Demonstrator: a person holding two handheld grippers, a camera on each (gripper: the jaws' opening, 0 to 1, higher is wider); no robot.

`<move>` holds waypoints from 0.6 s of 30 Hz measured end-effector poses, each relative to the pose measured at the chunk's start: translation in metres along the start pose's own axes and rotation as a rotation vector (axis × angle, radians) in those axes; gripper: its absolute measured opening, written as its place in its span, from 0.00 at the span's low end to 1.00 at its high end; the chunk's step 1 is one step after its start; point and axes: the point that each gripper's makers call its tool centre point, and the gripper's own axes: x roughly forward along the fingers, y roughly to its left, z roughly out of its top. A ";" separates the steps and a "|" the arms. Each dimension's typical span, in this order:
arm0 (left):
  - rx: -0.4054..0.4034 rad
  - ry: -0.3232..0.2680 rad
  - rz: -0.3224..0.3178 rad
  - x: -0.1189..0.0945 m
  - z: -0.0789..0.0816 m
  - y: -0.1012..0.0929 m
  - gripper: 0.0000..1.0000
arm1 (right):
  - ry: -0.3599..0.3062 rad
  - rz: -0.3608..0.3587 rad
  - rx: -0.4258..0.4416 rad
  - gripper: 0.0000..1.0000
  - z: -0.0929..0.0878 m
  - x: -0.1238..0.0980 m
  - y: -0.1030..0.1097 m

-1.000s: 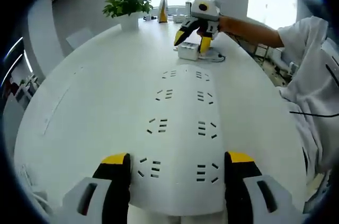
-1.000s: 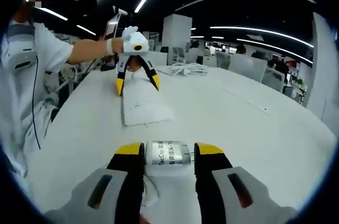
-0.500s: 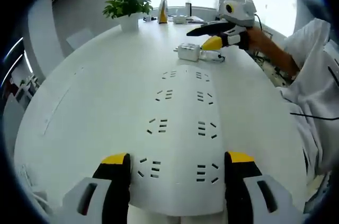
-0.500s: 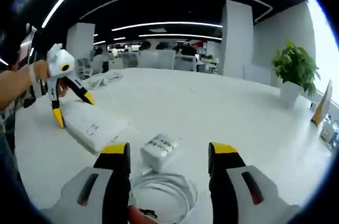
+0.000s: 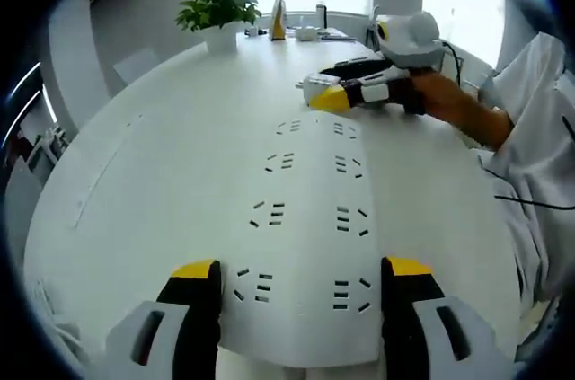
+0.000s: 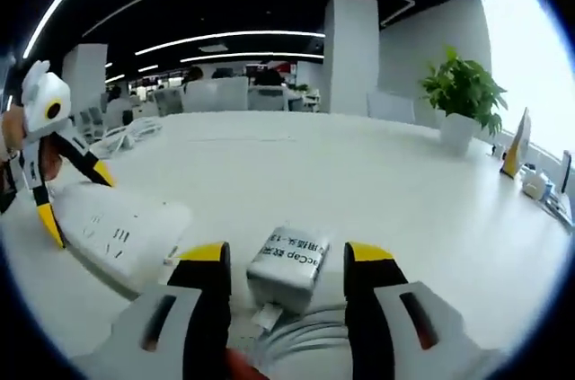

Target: Straighten the power strip on the desk, plug the charger into it

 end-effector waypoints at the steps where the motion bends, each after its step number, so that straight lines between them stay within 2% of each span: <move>1: 0.000 -0.001 0.000 0.000 0.000 0.000 0.73 | -0.001 0.003 -0.005 0.44 0.000 0.000 -0.001; 8: -0.006 -0.003 0.003 0.001 0.000 0.000 0.73 | -0.019 0.021 -0.011 0.35 0.002 -0.004 0.003; 13: -0.008 -0.007 0.005 0.001 0.001 0.000 0.73 | -0.018 0.032 -0.030 0.34 0.002 -0.003 0.002; 18: -0.013 -0.014 0.008 0.001 0.001 0.001 0.74 | 0.001 0.129 -0.064 0.31 0.000 -0.007 0.010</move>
